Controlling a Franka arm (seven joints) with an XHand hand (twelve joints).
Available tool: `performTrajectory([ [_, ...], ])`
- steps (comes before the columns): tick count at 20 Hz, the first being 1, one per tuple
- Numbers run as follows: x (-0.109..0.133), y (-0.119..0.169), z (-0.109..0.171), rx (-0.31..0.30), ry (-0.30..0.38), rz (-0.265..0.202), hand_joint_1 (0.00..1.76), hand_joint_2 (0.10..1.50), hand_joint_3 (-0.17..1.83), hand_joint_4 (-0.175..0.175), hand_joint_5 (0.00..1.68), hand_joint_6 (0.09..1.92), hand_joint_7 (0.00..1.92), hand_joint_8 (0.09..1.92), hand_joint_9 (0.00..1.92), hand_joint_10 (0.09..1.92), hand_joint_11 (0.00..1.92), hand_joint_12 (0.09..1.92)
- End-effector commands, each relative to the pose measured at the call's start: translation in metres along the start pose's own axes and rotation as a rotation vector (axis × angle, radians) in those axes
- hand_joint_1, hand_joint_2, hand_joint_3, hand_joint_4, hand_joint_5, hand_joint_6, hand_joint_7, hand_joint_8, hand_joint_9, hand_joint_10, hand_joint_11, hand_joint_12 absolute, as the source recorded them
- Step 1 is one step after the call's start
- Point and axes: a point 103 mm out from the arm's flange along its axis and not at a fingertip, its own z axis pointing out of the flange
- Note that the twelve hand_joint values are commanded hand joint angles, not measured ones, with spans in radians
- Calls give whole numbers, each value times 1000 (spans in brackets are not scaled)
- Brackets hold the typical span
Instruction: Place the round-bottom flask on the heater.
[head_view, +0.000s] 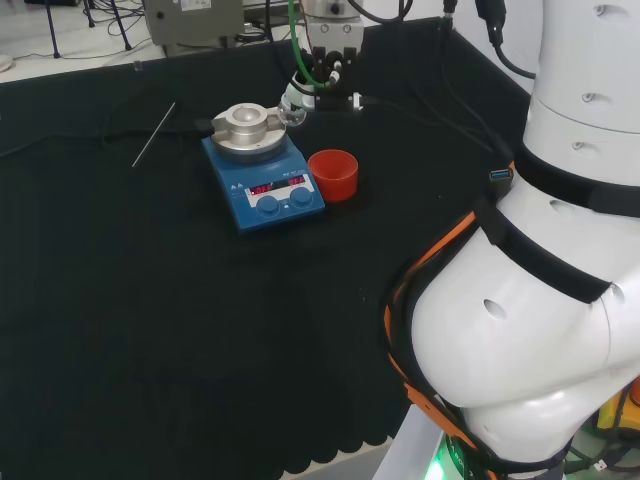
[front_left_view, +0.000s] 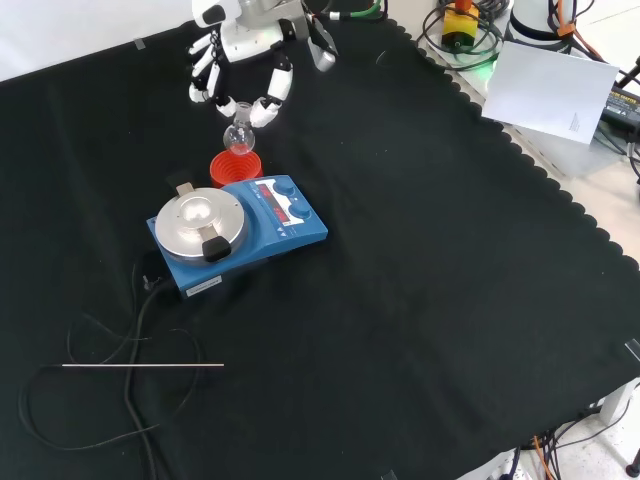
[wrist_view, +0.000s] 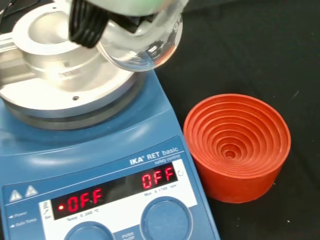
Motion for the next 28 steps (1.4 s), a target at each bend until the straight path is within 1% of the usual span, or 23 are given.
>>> performTrajectory([
  [1, 11, -3, -5, 1, -10, -13, 1088, 664, 796, 175, 1112, 1016, 459, 601, 638, 575, 209, 1335],
  [7, 28, -4, -12, 2, -10, -26, 1088, 662, 800, 175, 1112, 1018, 459, 601, 638, 576, 209, 1335],
  [13, 53, -6, -20, 0, -17, -55, 1088, 661, 804, 175, 1112, 1020, 459, 601, 637, 576, 210, 1335],
  [15, 60, -5, -21, 9, -19, -72, 1088, 660, 804, 175, 1111, 1021, 459, 601, 637, 576, 210, 1335],
  [21, 76, 1, -19, 9, -33, -77, 1088, 659, 807, 175, 1111, 1023, 459, 601, 637, 576, 211, 1335],
  [28, 93, 11, -15, 8, -50, -98, 1088, 658, 811, 175, 1110, 1027, 460, 602, 637, 576, 211, 1335],
])
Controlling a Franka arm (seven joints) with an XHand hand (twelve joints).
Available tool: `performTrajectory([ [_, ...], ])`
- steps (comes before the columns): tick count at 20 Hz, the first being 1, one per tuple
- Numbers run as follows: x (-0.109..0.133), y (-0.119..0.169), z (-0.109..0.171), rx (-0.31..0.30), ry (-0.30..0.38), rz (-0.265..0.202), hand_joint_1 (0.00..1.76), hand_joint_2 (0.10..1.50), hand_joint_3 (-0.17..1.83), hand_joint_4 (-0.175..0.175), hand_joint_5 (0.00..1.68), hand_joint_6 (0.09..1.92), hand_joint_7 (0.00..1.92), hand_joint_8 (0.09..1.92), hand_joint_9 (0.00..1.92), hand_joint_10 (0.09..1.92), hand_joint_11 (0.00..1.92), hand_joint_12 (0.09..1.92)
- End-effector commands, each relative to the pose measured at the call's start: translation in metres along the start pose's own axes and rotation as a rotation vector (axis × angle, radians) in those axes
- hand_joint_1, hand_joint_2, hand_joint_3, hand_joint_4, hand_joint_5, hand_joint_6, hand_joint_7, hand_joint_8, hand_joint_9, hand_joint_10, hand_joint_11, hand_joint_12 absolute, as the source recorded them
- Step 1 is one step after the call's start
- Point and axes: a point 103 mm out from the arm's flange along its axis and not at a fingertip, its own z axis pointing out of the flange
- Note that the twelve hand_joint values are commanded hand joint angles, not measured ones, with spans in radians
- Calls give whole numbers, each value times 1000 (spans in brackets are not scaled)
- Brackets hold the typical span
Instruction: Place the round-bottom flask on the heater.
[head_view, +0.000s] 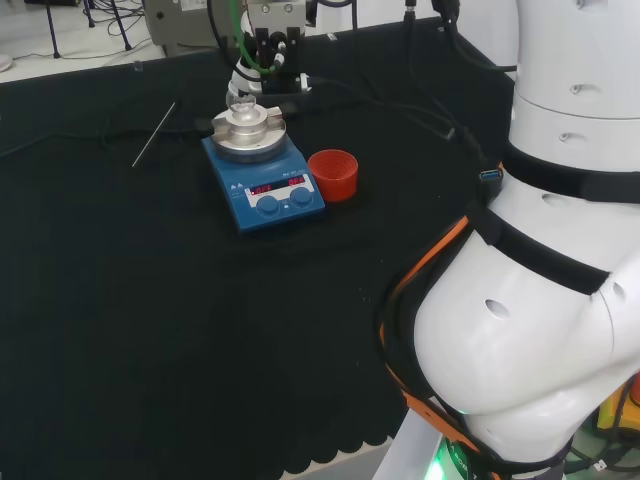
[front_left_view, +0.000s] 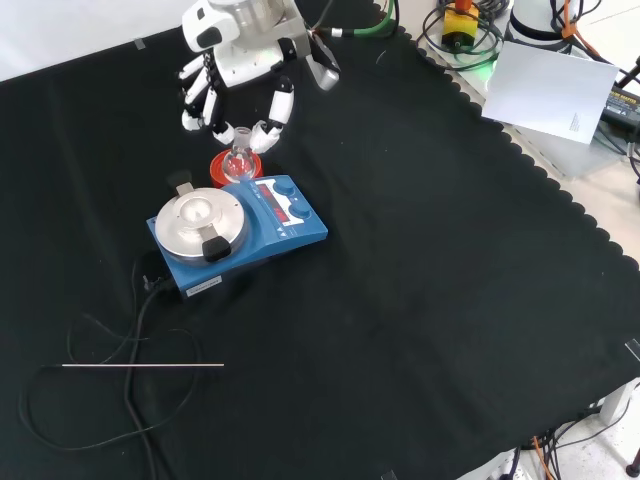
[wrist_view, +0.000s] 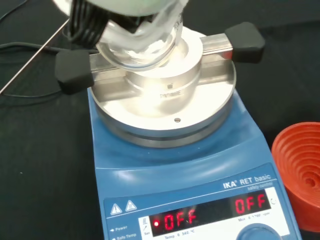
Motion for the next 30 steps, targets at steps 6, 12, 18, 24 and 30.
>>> performTrajectory([
  [6, 16, 29, 5, 6, -24, -10, 1088, 657, 814, 175, 1110, 1029, 460, 602, 638, 577, 212, 1335],
  [12, 14, 49, 6, 11, -36, 11, 1088, 656, 817, 175, 1109, 1031, 461, 603, 639, 577, 213, 1334],
  [18, 12, 67, 12, 16, -58, 11, 1088, 655, 820, 175, 1109, 1033, 461, 603, 639, 577, 213, 1334],
  [24, 11, 72, 18, 7, -76, 37, 1088, 654, 822, 175, 1109, 1035, 461, 603, 639, 577, 214, 1334],
  [30, 0, 89, 22, 11, -93, 69, 1087, 653, 824, 175, 1108, 1036, 461, 603, 639, 577, 214, 1334],
])
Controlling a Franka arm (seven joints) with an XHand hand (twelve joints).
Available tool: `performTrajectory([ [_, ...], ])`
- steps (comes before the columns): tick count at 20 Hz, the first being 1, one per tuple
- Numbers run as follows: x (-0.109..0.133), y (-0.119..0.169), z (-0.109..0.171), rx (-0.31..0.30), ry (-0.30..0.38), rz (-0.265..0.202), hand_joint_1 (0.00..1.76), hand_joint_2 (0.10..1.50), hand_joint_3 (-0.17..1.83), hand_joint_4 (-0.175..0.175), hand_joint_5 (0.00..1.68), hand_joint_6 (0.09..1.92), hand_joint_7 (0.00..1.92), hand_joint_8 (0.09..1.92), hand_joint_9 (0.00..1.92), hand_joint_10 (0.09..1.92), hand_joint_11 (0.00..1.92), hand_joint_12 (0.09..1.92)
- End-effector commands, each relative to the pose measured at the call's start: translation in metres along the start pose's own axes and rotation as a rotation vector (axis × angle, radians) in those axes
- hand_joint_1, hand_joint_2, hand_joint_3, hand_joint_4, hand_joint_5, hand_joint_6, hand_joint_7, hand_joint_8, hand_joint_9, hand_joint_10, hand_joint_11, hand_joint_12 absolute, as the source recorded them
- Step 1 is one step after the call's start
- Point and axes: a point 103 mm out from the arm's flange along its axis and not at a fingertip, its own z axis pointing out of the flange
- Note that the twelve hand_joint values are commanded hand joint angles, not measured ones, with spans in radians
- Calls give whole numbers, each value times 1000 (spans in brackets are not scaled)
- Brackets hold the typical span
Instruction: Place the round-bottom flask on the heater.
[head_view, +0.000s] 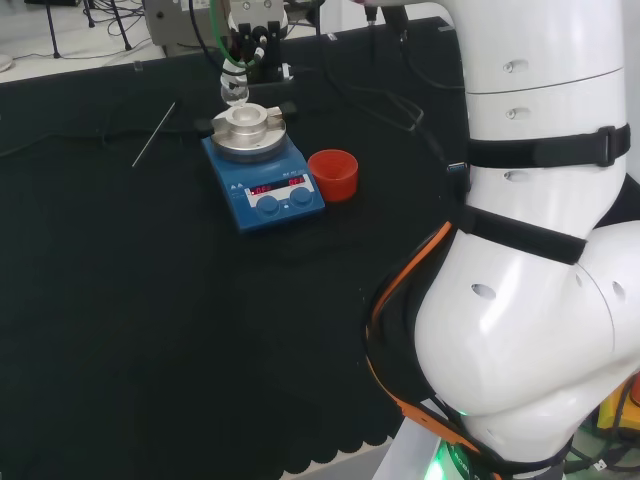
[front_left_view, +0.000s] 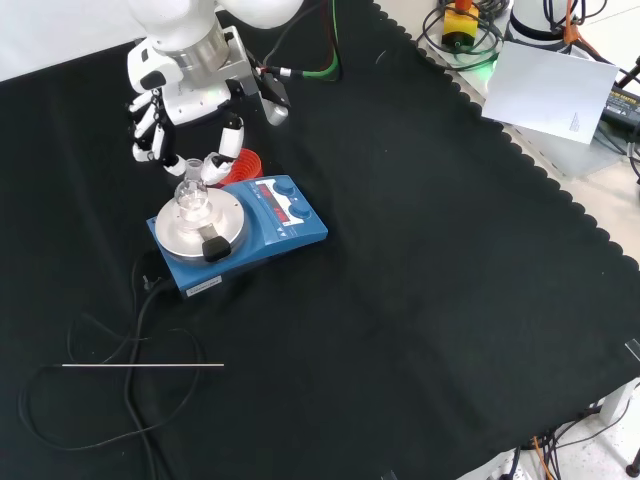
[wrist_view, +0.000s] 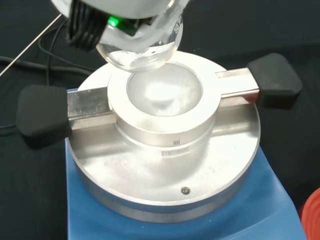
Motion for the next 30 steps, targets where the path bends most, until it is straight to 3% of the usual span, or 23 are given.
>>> performTrajectory([
  [1, -13, 10, 14, 14, -38, 44, 1088, 653, 824, 175, 1108, 1036, 461, 603, 639, 577, 214, 1334],
  [5, -4, 0, 19, 2, -49, 67, 1087, 652, 825, 175, 1108, 1037, 461, 603, 639, 577, 214, 1333],
  [15, -22, 23, 30, 31, -49, 57, 1087, 652, 828, 175, 1108, 1039, 461, 603, 640, 578, 215, 1333],
  [17, -17, 17, 33, 39, -48, 68, 1087, 651, 828, 175, 1108, 1039, 461, 603, 640, 578, 215, 1333],
  [18, -20, 20, 33, 73, -13, 95, 1087, 651, 828, 175, 1108, 1040, 461, 603, 640, 578, 215, 1333],
  [22, -32, 34, 30, 104, -6, 19, 1087, 651, 829, 175, 1108, 1040, 461, 603, 640, 578, 215, 1333],
  [23, -27, 32, 32, 50, -62, 73, 1087, 651, 829, 175, 1108, 1040, 461, 603, 640, 578, 215, 1333],
  [24, -25, 30, 30, 36, -71, 88, 1087, 651, 829, 175, 1108, 1040, 461, 603, 640, 577, 215, 1333],
  [26, -12, 14, 35, 21, -69, 75, 1087, 651, 829, 175, 1107, 1041, 461, 603, 640, 577, 215, 1333],
  [30, -12, 13, 31, 31, -53, 73, 1087, 651, 830, 175, 1107, 1041, 461, 603, 640, 577, 215, 1333],
])
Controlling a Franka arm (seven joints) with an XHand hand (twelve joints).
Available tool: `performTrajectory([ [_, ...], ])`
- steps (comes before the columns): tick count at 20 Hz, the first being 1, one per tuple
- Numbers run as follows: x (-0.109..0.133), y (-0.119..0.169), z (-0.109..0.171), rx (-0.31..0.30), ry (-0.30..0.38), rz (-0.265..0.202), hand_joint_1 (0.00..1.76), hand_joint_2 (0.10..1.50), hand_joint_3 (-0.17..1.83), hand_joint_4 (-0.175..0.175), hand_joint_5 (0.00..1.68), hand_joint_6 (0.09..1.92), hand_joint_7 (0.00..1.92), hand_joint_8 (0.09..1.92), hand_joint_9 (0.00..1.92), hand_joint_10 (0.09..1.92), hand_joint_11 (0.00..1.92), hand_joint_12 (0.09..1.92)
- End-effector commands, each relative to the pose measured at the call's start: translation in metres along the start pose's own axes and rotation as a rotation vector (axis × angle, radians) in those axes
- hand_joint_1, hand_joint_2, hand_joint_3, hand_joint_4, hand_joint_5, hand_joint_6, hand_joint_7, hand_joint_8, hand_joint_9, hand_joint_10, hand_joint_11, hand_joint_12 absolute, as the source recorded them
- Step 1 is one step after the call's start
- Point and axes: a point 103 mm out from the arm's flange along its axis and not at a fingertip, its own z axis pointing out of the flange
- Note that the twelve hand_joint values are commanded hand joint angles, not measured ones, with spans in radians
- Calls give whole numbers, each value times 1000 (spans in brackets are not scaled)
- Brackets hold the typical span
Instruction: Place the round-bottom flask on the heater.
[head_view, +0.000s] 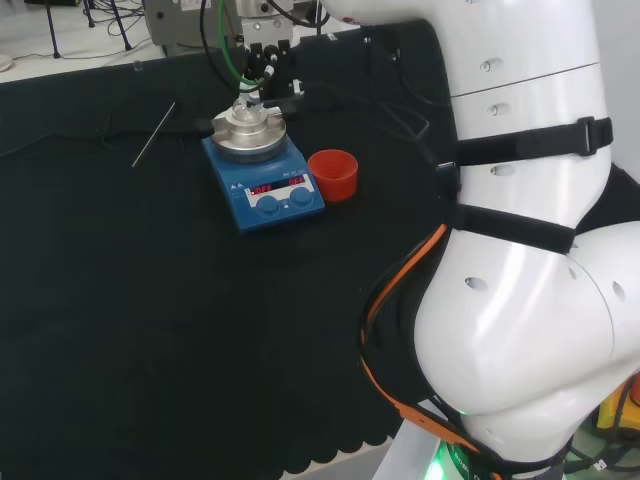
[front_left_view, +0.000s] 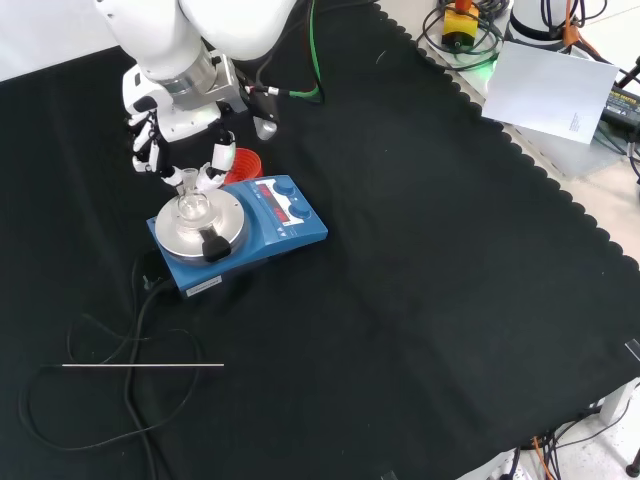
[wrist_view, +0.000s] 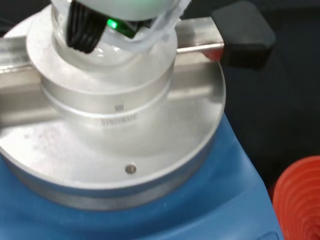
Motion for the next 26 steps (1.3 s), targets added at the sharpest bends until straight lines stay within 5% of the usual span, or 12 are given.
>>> performTrajectory([
  [1, 4, -10, -7, -17, 3, 12, 1087, 651, 830, 175, 1107, 1041, 461, 603, 639, 577, 215, 1333],
  [7, -3, -11, -19, 10, -22, -18, 1085, 661, 808, 175, 1106, 1031, 452, 602, 629, 578, 209, 1335],
  [10, -3, -11, -18, 17, -50, -39, 1058, 805, 534, 175, 1066, 973, 382, 617, 561, 610, 156, 1350],
  [13, 0, -14, -18, 27, -39, -50, 889, 680, 537, 37, 729, 850, 320, 629, 497, 644, 109, 1354],
  [15, 4, -19, -18, 38, -30, -53, 782, 628, 527, -4, 520, 720, 288, 637, 470, 662, 82, 1369],
  [26, 5, -32, -31, 27, 8, -73, 631, 626, 388, -16, 367, 360, 229, 648, 428, 692, 39, 1394],
])
